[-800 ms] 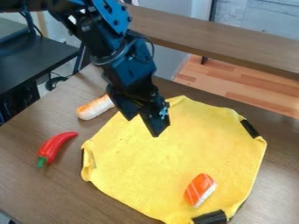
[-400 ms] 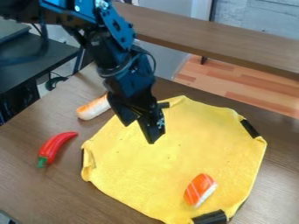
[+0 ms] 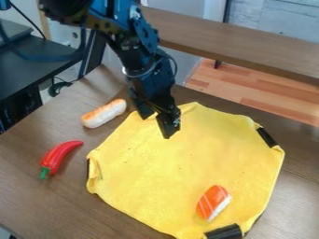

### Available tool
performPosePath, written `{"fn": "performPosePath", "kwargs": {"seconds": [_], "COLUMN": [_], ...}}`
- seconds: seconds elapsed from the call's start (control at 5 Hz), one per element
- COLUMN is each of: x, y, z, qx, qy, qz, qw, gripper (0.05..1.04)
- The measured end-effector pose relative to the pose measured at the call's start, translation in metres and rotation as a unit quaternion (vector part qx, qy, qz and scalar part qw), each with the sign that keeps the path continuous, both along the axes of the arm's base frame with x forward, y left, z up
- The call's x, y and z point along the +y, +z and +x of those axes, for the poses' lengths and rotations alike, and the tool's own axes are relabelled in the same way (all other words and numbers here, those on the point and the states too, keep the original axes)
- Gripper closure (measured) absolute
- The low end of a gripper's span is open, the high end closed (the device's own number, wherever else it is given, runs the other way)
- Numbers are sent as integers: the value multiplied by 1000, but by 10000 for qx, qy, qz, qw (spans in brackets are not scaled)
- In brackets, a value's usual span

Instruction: Fold the cloth from top left to bottom right

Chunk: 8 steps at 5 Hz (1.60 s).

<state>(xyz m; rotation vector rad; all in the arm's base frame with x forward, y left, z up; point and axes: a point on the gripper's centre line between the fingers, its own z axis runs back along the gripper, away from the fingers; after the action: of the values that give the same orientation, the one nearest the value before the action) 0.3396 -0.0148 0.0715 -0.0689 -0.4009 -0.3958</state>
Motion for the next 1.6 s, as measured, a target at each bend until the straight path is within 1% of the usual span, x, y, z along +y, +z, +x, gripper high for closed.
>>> {"fn": "performPosePath", "kwargs": {"seconds": [0.2, 0.4, 0.6, 0.8, 1.0, 1.2, 1.4, 1.6], "x": [9, 23, 33, 42, 51, 57, 62, 67], "y": [-13, -25, -38, -49, -64, -72, -92, -100], "z": [32, 62, 90, 113, 131, 141, 142, 143], "qx": [-187, -171, -183, -170, -36, 15, 180, 197], "qy": [-28, 52, 157, 253, 405, 476, 487, 571], "qz": [155, 184, 322, 463, 533, 603, 751, 871], "qw": [9997, 9997, 9992, 9985, 9977, 9970, 9958, 9944], "gripper": [85, 85, 84, 84, 84, 85, 133, 427]}}
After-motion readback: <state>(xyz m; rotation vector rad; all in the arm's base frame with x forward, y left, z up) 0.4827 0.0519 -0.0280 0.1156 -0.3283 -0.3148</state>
